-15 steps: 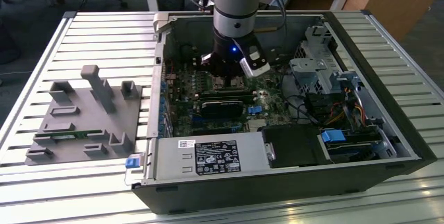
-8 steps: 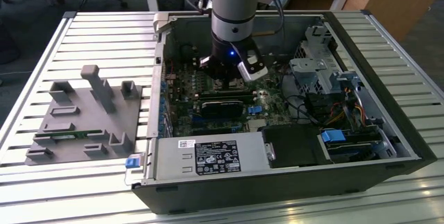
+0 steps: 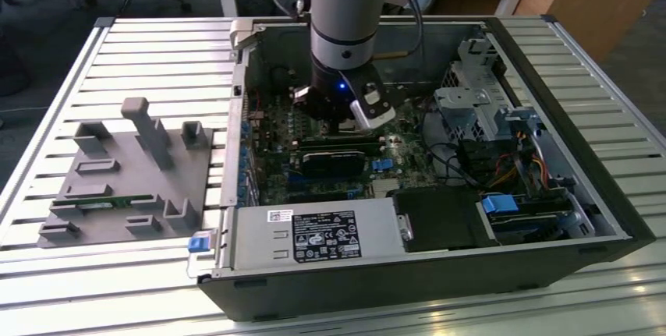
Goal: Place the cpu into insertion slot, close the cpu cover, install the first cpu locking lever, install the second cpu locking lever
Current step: 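Install the second cpu locking lever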
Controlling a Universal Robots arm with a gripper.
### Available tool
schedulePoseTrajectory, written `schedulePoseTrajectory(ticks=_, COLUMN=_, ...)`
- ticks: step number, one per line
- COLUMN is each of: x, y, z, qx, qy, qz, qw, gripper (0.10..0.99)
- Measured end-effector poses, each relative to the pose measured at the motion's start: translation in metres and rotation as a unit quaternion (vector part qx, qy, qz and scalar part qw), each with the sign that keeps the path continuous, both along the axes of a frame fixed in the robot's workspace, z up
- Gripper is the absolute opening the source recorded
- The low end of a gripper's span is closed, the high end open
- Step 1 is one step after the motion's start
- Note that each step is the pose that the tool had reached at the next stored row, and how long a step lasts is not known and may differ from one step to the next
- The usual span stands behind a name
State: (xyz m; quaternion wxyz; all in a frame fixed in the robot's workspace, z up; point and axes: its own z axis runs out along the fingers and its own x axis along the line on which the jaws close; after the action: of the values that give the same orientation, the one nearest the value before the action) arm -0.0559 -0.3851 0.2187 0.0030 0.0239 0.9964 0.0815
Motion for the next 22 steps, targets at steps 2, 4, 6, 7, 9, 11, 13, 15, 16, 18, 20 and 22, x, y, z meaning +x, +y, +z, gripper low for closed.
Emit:
schedulePoseTrajectory(ticks=2, x=-0.0005, y=-0.0024, z=-0.0006, qx=0.0010, qy=0.0001, qz=0.001, qw=1.0000, gripper=0.106)
schedulePoseTrajectory(ticks=4, x=-0.0010, y=-0.0027, z=-0.0023, qx=0.0019, qy=0.0000, qz=0.008, qw=1.0000, gripper=0.106)
schedulePoseTrajectory(ticks=6, x=-0.0014, y=-0.0032, z=-0.0042, qx=0.0021, qy=0.0001, qz=0.016, qw=0.9999, gripper=0.106)
schedulePoseTrajectory(ticks=7, x=-0.0017, y=-0.0046, z=-0.0050, qx=0.0033, qy=0.0001, qz=0.017, qw=0.9998, gripper=0.106)
schedulePoseTrajectory(ticks=9, x=-0.0024, y=-0.0074, z=-0.0061, qx=0.0074, qy=0.0000, qz=0.017, qw=0.9998, gripper=0.106)
schedulePoseTrajectory(ticks=11, x=-0.0037, y=-0.0094, z=-0.0067, qx=0.0130, qy=-0.0001, qz=0.017, qw=0.9998, gripper=0.106)
schedulePoseTrajectory(ticks=13, x=-0.0058, y=-0.0104, z=-0.0070, qx=0.0198, qy=-0.0002, qz=0.017, qw=0.9997, gripper=0.106)
schedulePoseTrajectory(ticks=15, x=-0.0086, y=-0.0113, z=-0.0074, qx=0.0262, qy=-0.0003, qz=0.017, qw=0.9995, gripper=0.106)
schedulePoseTrajectory(ticks=16, x=-0.0099, y=-0.0117, z=-0.0078, qx=0.0289, qy=-0.0004, qz=0.017, qw=0.9994, gripper=0.106)
schedulePoseTrajectory(ticks=18, x=-0.0104, y=-0.0118, z=-0.0101, qx=0.0319, qy=-0.0005, qz=0.017, qw=0.9993, gripper=0.106)
schedulePoseTrajectory(ticks=20, x=-0.0108, y=-0.0119, z=-0.0122, qx=0.0336, qy=-0.0005, qz=0.017, qw=0.9993, gripper=0.106)
schedulePoseTrajectory(ticks=22, x=-0.0120, y=-0.0120, z=-0.0133, qx=0.0372, qy=-0.0005, qz=0.017, qw=0.9992, gripper=0.106)
